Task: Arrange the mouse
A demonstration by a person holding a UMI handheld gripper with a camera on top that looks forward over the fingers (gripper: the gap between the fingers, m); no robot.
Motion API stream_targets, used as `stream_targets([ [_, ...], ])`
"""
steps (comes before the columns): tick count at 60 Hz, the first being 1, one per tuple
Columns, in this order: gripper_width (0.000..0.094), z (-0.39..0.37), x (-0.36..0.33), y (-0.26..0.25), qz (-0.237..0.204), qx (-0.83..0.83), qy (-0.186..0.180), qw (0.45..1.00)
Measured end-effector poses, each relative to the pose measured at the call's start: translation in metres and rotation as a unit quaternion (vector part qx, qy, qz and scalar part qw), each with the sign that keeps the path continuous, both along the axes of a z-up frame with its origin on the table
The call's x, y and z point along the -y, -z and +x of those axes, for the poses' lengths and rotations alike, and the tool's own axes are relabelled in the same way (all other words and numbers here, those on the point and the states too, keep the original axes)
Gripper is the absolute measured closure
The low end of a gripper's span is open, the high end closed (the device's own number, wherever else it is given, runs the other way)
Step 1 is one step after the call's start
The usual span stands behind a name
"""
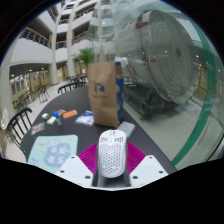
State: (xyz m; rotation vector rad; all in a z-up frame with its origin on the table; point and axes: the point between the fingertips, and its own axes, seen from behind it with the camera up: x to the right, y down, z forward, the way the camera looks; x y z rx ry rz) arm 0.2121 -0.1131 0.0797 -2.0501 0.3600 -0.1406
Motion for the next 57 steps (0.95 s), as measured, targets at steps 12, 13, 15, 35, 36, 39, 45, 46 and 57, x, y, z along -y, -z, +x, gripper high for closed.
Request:
stream_targets([
  [12,0.058,-0.2,-0.103,-0.047,0.035,0.004,-0.099,0.994],
  [13,0.0579,-0.214,-0.11,-0.041,0.031,0.0,-0.106,0.994],
  [15,0.058,-0.234,-0.127,-0.021,0.018,-0.006,-0.118,0.993],
  [35,0.0404,-0.29,-0.136,0.093,-0.096,-0.032,-0.149,0.984],
  [36,0.0376,-0.291,-0.136,0.095,-0.1,-0.035,-0.152,0.983],
  [39,0.0192,-0.294,-0.128,0.09,-0.097,-0.044,-0.163,0.981],
  [45,0.0082,-0.292,-0.1,0.074,-0.091,-0.049,-0.179,0.978],
  [46,0.0083,-0.291,-0.093,0.071,-0.091,-0.049,-0.183,0.978],
  [57,0.0084,-0.26,-0.008,0.045,-0.082,-0.034,-0.201,0.976],
])
